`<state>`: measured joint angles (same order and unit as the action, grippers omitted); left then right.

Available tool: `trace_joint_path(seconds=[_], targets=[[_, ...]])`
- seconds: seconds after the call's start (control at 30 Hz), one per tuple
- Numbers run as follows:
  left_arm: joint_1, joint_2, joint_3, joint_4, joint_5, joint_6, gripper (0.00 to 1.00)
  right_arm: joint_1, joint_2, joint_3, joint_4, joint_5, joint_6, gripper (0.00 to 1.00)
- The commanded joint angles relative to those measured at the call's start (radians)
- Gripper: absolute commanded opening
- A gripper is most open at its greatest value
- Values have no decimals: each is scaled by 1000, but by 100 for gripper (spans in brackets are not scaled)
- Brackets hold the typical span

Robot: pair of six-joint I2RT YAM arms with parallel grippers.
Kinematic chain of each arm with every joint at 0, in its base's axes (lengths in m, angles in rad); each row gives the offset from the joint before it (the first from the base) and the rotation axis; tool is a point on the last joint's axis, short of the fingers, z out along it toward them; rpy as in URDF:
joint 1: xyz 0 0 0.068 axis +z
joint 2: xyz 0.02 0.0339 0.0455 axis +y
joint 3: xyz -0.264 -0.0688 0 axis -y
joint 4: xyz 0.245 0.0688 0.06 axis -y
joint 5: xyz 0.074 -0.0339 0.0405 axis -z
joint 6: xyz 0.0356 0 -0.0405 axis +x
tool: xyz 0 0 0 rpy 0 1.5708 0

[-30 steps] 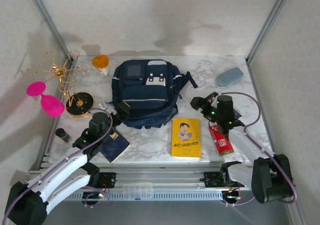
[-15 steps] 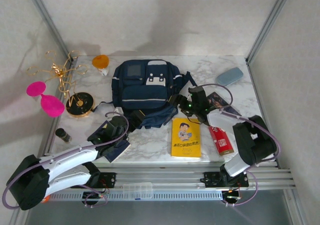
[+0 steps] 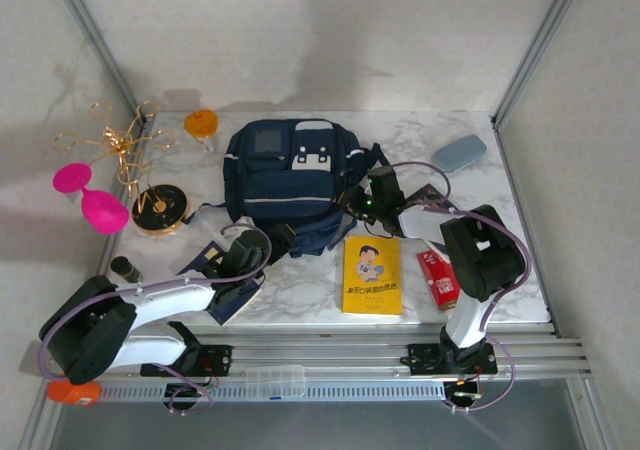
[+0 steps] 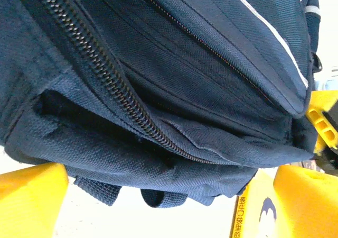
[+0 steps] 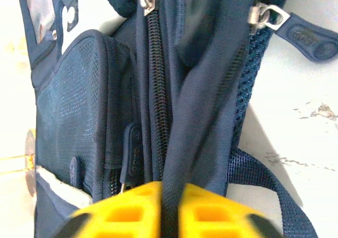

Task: Pack the student bag
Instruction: Rotate the student bag at the center of the table.

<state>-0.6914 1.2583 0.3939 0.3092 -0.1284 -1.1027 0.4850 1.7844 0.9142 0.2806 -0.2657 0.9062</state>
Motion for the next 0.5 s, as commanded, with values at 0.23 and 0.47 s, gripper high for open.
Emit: trace_joint_path(seconds=[0.23, 0.47], targets=[[71, 98, 74, 123, -67, 109, 99, 4, -189, -20, 43, -71, -55, 0], [191, 175, 198, 129, 7, 178, 99, 72, -301, -69, 18, -58, -22, 0]])
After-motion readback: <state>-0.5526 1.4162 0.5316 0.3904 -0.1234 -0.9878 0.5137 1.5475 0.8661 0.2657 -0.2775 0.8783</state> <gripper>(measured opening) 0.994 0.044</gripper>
